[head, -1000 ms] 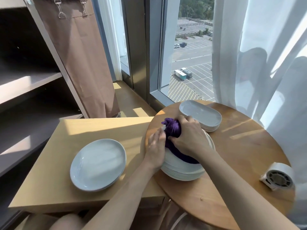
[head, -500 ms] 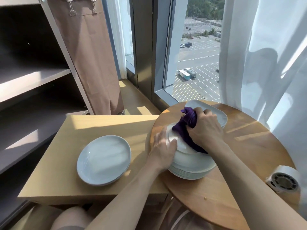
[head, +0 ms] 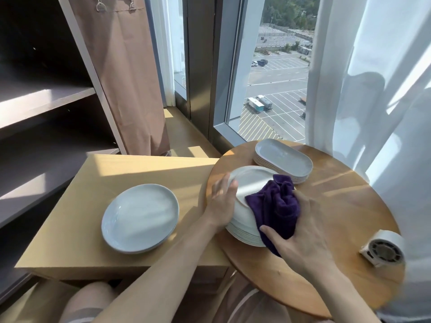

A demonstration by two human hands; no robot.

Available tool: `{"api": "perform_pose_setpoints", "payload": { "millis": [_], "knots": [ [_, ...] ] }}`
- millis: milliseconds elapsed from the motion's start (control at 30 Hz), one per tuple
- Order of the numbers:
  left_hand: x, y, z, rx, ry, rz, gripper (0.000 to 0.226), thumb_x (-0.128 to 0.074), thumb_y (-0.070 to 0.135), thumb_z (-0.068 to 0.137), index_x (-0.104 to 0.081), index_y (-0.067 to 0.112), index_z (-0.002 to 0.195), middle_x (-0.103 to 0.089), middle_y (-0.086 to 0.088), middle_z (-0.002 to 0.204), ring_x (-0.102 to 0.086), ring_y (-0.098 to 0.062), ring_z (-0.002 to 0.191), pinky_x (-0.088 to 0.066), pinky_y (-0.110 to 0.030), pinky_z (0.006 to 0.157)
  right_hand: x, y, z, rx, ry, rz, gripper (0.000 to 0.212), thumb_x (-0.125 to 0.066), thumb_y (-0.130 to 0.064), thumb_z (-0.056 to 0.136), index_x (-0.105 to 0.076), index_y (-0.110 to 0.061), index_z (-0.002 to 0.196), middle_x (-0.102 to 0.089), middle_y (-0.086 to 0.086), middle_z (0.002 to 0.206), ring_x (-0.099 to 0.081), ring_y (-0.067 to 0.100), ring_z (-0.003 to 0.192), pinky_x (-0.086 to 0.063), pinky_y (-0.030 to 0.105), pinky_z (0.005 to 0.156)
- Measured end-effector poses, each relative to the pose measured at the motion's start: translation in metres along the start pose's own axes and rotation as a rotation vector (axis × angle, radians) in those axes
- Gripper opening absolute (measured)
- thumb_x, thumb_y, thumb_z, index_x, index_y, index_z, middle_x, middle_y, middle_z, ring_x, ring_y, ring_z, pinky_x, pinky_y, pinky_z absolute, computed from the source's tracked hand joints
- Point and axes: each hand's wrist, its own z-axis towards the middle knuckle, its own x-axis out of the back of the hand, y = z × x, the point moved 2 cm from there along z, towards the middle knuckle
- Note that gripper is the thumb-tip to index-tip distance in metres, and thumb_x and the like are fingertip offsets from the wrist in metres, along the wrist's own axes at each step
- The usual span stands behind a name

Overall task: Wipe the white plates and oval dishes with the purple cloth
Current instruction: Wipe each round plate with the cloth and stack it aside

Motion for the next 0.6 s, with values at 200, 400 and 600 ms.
{"api": "perform_pose_setpoints", "payload": {
  "millis": [200, 400, 600],
  "knots": [
    [0.001, 0.009, -0.006, 0.234, 0.001, -0.872, 0.058, -0.016, 0.052, 0.109, -0.037, 0.025, 0.156, -0.048, -0.002, 0.156, -0.048, -0.018, 0.139, -0.037, -0.039, 0.118, -0.016, -0.030, 0.015, 0.199, -0.080, -0.344, 0.101, -0.086, -0.055, 0.065, -0.036, -0.024, 0.146, -0.043, 0.007, 0.134, -0.043, 0.033, 0.122, -0.044, 0.047, 0.105],
    [0.011, 0.017, -0.011, 0.237, -0.056, -1.074, 0.064, -0.013, 0.047, 0.110, -0.050, 0.008, 0.145, -0.062, -0.018, 0.139, -0.064, -0.023, 0.123, -0.051, -0.034, 0.105, -0.038, -0.063, 0.034, 0.382, -0.078, -0.465, 0.083, -0.079, -0.057, 0.071, -0.049, -0.014, 0.136, -0.057, 0.013, 0.115, -0.056, 0.036, 0.093, -0.054, 0.047, 0.077],
    [0.017, 0.002, -0.014, 0.211, 0.061, -1.097, 0.054, -0.030, 0.040, 0.110, -0.070, 0.006, 0.121, -0.074, -0.016, 0.114, -0.070, -0.022, 0.105, -0.053, -0.035, 0.092, -0.066, -0.088, 0.055, 0.384, -0.242, -0.531, 0.079, -0.075, -0.048, 0.076, -0.040, -0.021, 0.141, -0.048, 0.011, 0.126, -0.049, 0.035, 0.105, -0.050, 0.045, 0.083]
  ]
}}
